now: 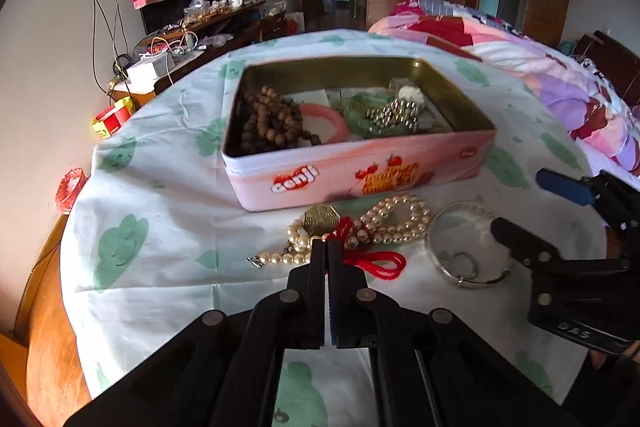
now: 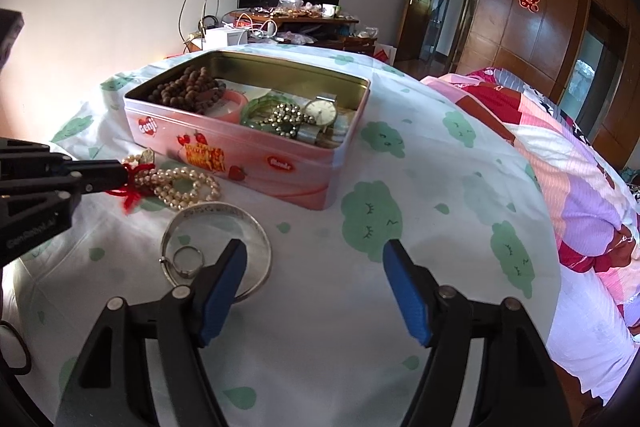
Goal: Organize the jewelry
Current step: 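Withdraw both open tools from the tin toward the remaining jewelry, then grasp the red knotted pendant with the left tool and lift it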
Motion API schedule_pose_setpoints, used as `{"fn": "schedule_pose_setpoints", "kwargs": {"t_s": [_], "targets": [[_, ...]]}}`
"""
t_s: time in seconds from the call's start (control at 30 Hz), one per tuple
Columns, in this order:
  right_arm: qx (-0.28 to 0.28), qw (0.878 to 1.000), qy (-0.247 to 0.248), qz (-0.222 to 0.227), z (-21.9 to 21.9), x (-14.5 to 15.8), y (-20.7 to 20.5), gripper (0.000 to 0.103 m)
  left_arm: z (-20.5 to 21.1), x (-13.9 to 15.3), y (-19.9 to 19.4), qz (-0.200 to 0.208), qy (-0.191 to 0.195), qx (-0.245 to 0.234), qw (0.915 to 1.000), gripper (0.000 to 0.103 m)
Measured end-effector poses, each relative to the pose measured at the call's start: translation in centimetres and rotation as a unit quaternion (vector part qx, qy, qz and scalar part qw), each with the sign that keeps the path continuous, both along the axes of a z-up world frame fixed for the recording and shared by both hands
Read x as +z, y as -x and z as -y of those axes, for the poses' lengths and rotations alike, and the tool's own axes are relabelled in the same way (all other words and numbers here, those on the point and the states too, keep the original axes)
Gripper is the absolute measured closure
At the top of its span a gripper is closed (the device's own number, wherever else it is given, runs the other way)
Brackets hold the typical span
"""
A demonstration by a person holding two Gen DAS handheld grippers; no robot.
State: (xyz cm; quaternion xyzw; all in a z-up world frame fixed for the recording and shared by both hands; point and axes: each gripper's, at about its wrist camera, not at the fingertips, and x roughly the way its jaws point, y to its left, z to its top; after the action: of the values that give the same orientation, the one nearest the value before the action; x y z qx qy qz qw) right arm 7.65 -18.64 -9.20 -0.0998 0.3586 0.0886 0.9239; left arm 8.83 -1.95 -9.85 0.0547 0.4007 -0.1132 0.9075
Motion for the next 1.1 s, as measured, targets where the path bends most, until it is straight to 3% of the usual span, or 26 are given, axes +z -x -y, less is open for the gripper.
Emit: {"fn": "schedule_pose_setpoints", "kwargs": {"t_s": [0.33, 0.43, 0.53, 0.9, 1.1], "targets": [[-0.003, 1.000, -0.002, -0.003, 0.1, -0.1, -0.2, 0.030, -2.6, 4.6, 1.7, 0.056, 0.028, 0.018, 0.9979, 0.103], [-0.003, 1.000, -0.003, -0.003, 0.1, -0.1, -0.2, 0.030, -3.3, 5.5, 2.0, 0.073, 0.019, 0.029, 0.9968, 0.103], [-0.003, 1.000, -0.012, -0.008, 0.3, 0.0, -0.3, 0.030, -4.1, 5.0, 1.5, 0.069, 0.006, 0.045, 0.9966, 0.103], [0.050, 0.997, -0.058, -0.032, -1.8, 0.9, -0.6, 0.012, -6.0, 2.5, 0.9, 0.044, -0.010, 0.077, 0.9960, 0.103], [0.062, 0.996, -0.022, -0.057, -3.8, 0.1, -1.4, 0.011, -5.8, 1.5, 0.6, 0.034, -0.016, 0.075, 0.9965, 0.103]]}}
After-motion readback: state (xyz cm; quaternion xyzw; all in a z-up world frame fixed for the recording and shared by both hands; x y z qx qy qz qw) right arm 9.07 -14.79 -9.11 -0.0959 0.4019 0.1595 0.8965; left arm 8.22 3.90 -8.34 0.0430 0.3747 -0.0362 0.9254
